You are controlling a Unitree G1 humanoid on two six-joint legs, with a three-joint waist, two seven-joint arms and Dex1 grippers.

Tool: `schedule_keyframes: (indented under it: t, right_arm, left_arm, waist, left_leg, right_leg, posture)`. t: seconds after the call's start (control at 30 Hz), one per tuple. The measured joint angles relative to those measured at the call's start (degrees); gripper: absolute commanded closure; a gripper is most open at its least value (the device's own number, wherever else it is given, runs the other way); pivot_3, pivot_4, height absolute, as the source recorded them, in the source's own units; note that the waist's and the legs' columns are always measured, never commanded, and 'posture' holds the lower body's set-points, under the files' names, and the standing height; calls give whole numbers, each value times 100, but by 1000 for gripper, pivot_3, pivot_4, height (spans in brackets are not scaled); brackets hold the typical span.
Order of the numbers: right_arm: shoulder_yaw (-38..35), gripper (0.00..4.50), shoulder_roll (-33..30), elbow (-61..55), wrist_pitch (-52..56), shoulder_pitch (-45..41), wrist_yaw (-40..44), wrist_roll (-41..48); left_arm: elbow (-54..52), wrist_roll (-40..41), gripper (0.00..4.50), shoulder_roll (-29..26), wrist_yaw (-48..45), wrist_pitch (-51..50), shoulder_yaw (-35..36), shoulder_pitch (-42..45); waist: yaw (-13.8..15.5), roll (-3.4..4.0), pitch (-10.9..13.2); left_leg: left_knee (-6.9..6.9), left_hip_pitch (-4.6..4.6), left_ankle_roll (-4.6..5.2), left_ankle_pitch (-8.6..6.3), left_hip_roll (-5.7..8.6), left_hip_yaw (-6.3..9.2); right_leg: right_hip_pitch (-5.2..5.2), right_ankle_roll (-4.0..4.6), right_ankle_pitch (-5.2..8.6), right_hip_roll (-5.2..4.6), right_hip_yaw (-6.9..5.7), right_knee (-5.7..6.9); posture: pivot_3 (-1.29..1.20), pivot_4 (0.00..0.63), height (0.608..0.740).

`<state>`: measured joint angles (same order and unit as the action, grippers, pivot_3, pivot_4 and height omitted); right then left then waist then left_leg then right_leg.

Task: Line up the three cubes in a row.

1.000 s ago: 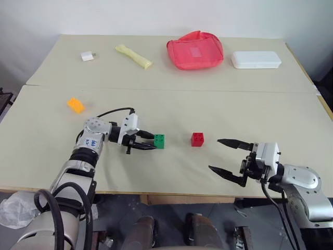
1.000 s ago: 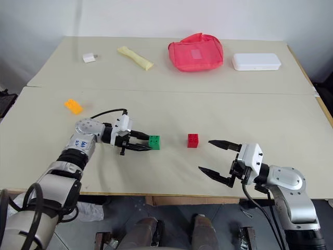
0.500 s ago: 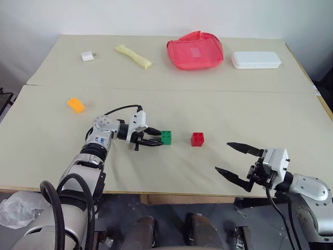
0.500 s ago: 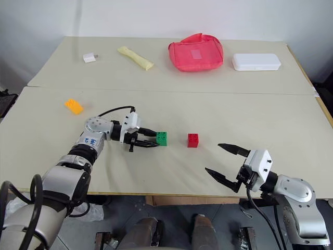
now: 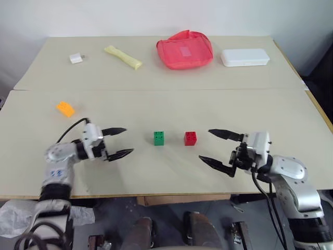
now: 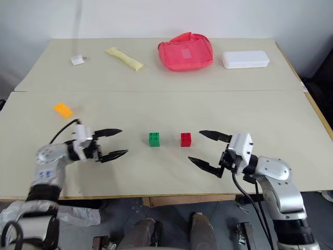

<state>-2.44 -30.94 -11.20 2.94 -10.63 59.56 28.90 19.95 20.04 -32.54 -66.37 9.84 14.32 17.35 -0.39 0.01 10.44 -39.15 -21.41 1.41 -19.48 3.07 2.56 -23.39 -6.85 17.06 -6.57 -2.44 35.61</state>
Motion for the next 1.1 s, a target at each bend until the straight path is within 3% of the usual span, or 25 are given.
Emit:
schedule_keyframes:
  t: [0.17,0.37,0.5,0.57,0.73,0.97,1.1]
  right_arm:
    - [313,0,440,449,-148,-484,109,-60]
    - [585,0,735,829,-338,-788,291,-180]
    - [616,0,837,1123,-557,-979,397,-244]
    - [615,0,840,1260,-657,-1030,455,-270]
    - [608,0,844,1381,-722,-1054,551,-298]
    - [581,0,726,1395,-764,-1100,686,-306]
    - [560,0,657,1375,-749,-1074,629,-330]
  left_arm:
    - [-2198,445,85,718,1948,-566,1328,-2109]
    - [-3087,571,85,1724,3473,-598,2159,-3350]
    - [-3096,726,85,2512,4475,-471,2672,-3645]
    - [-3107,748,85,2546,4747,-491,2727,-3679]
    - [-3323,405,85,2150,5216,-977,2247,-3229]
    - [-3361,-142,85,1854,6836,-2536,1517,-968]
    - [-2577,-481,85,2024,8003,-2952,1466,314]
  waist:
    - [77,1,-1]
    - [167,-2,-2]
    - [175,-9,-6]
    - [193,-14,-8]
    - [190,-17,-11]
    - [174,-23,-14]
    - [142,-25,-16]
  left_leg:
    - [5,10,4,-8,5,-1]
    - [3,20,3,-9,9,-15]
    - [4,19,3,-9,8,-16]
    - [4,18,2,-8,10,-14]
    - [4,19,2,-8,11,-12]
    - [3,15,-2,-6,15,-13]
    - [4,15,-3,-6,16,-25]
  right_leg:
    - [4,1,0,0,18,-7]
    - [7,1,1,1,27,-14]
    - [6,1,1,2,25,-16]
    - [7,2,1,1,22,-17]
    - [7,2,1,2,24,-14]
    - [-3,1,1,12,19,20]
    - [-10,0,0,22,-18,21]
  posture:
    - [0,150,740]
    - [0,150,740]
    - [0,150,740]
    - [0,150,740]
    - [0,150,740]
    - [0,150,740]
    - [0,150,740]
